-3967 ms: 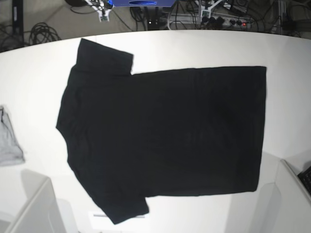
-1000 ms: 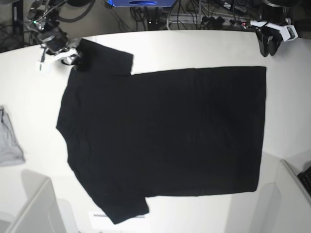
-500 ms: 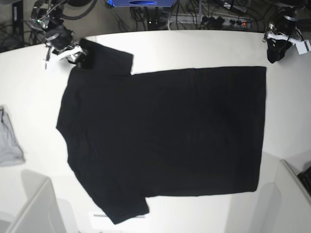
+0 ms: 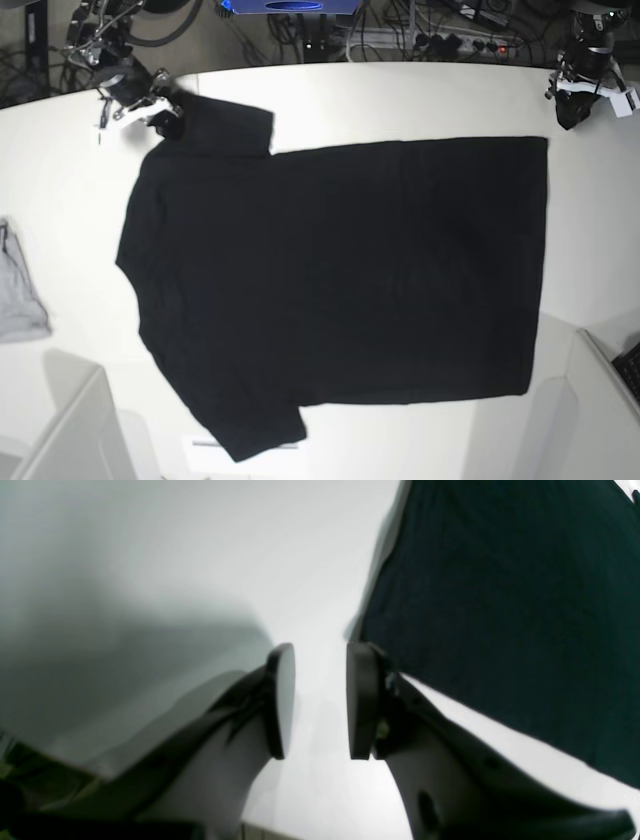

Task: Fold the T-shirt properly
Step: 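Grasp the opposite shoulder corner with the left gripper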

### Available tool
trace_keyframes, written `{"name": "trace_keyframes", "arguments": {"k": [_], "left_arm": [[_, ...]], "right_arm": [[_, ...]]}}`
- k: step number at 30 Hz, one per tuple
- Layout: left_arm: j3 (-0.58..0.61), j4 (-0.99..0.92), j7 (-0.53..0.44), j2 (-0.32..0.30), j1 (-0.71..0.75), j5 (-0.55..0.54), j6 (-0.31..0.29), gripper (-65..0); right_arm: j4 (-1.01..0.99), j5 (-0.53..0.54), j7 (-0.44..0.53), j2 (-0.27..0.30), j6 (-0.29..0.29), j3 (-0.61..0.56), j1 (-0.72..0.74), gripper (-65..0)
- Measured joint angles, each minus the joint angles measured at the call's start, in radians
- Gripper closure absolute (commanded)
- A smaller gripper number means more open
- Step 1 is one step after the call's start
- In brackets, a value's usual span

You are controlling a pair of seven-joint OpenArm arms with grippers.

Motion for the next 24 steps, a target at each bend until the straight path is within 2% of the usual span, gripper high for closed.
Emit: {"name": "trace_keyframes", "arguments": {"k": [6,12,21,24], "left_arm": [[0.002,-0.059,0.003,0.000,-0.065,-0.006,0.000,-17.6],[0.003,-0.115,0.114,0.001,-0.142,0.000,-0.001,-17.6],[0.003,-0.127,0.125,0.002,-0.169,0.000,0.000,-17.8],[0.040,-0.127,0.106,-0.002,-0.165,0.000,0.001,-17.6]], "right_arm": [[0.000,0.000,0.003,0.000,0.000,0.000,0.000,0.0],[0.000,0.000,0.004,0.000,0.000,-0.002,0.000,0.0],[0.000,0.000,0.005,0.000,0.000,-0.002,0.000,0.0],[0.000,0.000,0.005,0.000,0.000,-0.002,0.000,0.0]]}}
